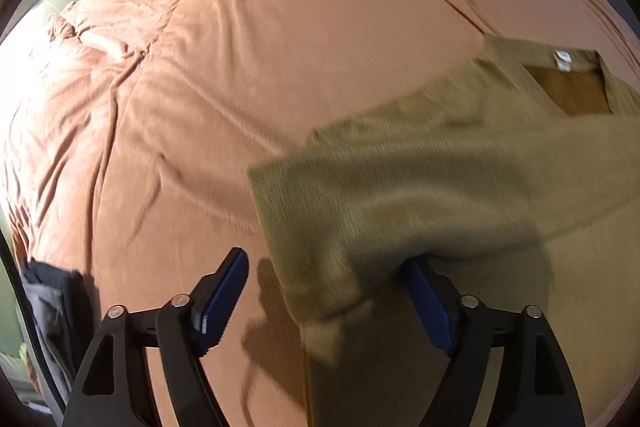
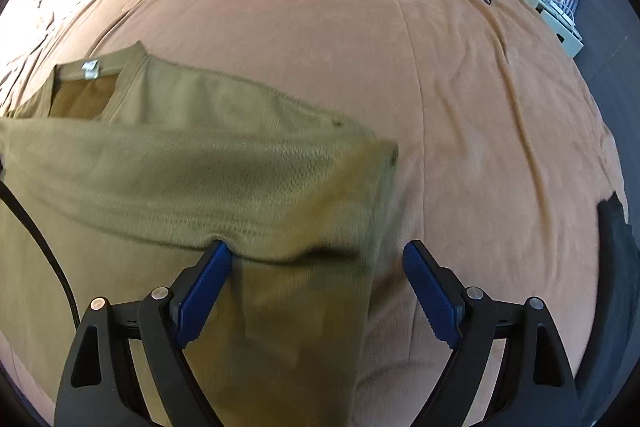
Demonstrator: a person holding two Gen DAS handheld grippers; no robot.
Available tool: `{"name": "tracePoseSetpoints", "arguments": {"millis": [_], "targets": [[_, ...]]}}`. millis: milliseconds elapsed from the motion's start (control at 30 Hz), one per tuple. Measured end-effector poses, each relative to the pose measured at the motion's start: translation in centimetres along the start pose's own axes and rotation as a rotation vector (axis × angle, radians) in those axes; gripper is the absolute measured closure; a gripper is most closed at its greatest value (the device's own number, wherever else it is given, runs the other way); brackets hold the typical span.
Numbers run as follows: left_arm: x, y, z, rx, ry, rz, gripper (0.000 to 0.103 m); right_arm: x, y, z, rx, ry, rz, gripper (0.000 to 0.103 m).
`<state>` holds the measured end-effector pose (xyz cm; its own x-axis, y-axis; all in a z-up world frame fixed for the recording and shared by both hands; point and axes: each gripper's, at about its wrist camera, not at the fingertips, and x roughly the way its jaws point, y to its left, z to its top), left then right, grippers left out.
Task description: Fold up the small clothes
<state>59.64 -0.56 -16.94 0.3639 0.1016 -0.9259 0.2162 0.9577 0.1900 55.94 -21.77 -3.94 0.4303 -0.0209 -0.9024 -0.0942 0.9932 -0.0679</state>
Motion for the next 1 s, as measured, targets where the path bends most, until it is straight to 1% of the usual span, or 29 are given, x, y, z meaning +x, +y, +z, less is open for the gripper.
{"name": "tracePoseSetpoints", "arguments": {"millis": [67,200,300,400,500,567,600,633,700,767,833,867,900,933,967,1000], "targets": [[0.3,0.1,0.9,0.004,-0.016,0.009,0.016,0.8,0.1,0.9,-0.007,-0.008,-0.01,0.016],[1.1,0.4,2.9,-0.006,-0.038,0.011,0.016,2.2,0.0,2.6,-0.002,-0.02,-0.026,0.016],[1.7,0.5,4.5,-0.015,-0.058,0.03,0.016,3.0,-0.1,4.1,0.005,-0.027,-0.041,0.016],[2.2,0.7,5.9,-0.04,-0.073,0.049,0.016,3.9,-0.2,5.6,0.026,-0.039,-0.057,0.016],[2.5,1.1,6.9,-0.063,-0.083,0.051,0.016,4.7,-0.7,7.0,0.06,-0.053,-0.062,0.016],[2.4,1.3,7.7,-0.073,-0.108,0.093,0.016,5.0,-1.3,8.0,0.093,-0.076,-0.094,0.016],[2.3,1.7,8.1,-0.087,-0.118,0.126,0.017,5.1,-1.5,8.3,0.109,-0.085,-0.117,0.016],[2.2,2.1,8.4,-0.103,-0.123,0.132,0.018,5.1,-1.9,8.6,0.13,-0.094,-0.127,0.016],[1.6,3.3,8.5,-0.157,-0.133,0.082,0.018,4.9,-2.9,8.8,0.181,-0.109,-0.097,0.016],[0.9,3.9,8.3,-0.186,-0.138,0.049,0.018,4.6,-3.6,8.7,0.217,-0.118,-0.054,0.016],[0.3,4.3,7.7,-0.189,-0.141,0.026,0.018,4.4,-4.0,8.2,0.214,-0.128,-0.021,0.016],[0.0,4.5,7.4,-0.189,-0.143,0.014,0.02,4.3,-4.2,8.0,0.21,-0.131,-0.014,0.016],[-0.2,4.7,7.1,-0.191,-0.144,0.003,0.024,4.2,-4.4,7.7,0.21,-0.136,-0.004,0.016],[-0.3,4.9,6.8,-0.197,-0.143,-0.01,0.026,4.1,-4.7,7.3,0.215,-0.139,0.01,0.018],[-0.3,5.1,6.6,-0.203,-0.14,-0.019,0.031,4.0,-5.1,6.8,0.222,-0.141,0.033,0.022],[-0.3,5.4,6.4,-0.212,-0.134,-0.033,0.034,4.0,-5.5,6.8,0.227,-0.137,0.053,0.031]]}}
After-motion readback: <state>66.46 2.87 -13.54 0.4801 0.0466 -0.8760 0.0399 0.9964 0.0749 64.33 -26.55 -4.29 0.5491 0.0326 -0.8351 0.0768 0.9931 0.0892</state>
